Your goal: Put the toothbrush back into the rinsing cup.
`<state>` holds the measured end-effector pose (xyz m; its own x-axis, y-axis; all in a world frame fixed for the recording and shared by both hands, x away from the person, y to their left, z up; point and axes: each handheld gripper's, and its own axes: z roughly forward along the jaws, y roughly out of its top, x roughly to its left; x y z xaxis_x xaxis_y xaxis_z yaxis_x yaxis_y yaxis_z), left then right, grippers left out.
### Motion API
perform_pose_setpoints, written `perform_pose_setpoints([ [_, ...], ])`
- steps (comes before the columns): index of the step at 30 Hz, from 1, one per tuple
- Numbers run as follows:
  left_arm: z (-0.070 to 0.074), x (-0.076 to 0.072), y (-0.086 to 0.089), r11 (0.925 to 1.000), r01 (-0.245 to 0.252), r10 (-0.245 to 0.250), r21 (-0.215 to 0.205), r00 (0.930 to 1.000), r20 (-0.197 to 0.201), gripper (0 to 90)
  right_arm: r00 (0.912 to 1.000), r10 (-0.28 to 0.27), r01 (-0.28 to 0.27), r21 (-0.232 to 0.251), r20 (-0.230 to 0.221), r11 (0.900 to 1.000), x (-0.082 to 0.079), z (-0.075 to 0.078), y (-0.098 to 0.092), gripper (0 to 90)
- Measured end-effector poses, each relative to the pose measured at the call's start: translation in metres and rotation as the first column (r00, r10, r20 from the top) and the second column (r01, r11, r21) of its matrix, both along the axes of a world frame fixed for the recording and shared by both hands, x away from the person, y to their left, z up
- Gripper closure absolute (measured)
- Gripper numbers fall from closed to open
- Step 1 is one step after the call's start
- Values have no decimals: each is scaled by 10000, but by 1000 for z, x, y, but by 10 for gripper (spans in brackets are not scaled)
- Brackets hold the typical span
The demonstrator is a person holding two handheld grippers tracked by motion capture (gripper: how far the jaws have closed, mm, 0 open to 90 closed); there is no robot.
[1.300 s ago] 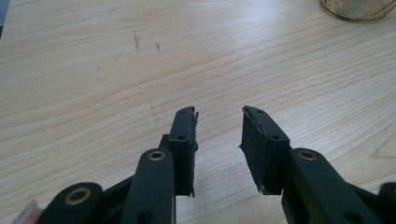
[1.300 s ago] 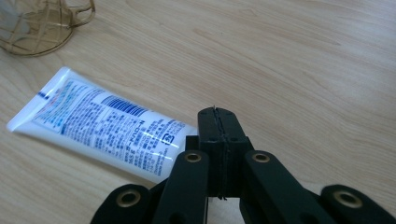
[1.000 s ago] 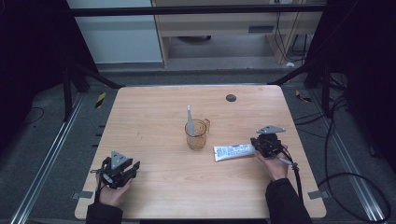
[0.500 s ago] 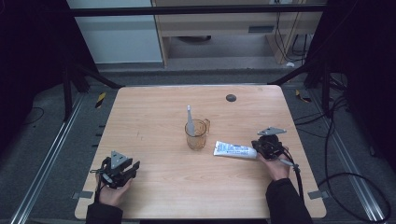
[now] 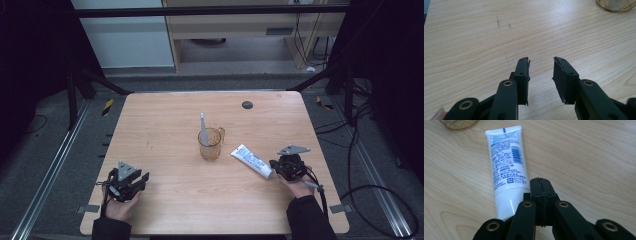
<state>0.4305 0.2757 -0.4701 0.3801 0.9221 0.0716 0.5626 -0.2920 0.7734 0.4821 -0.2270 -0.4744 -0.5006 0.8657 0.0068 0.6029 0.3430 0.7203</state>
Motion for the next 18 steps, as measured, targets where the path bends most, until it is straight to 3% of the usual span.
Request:
perform_pose_setpoints([
  [11,0,0,0,10000,29,-29,-17,10000,-3,644,9997,186,-188,-147,-141,9997,-11,-1,8,900],
  [18,0,2,1,10000,20,-20,-42,10000,13,631,9993,-32,34,-63,376,10000,-12,16,6,877],
])
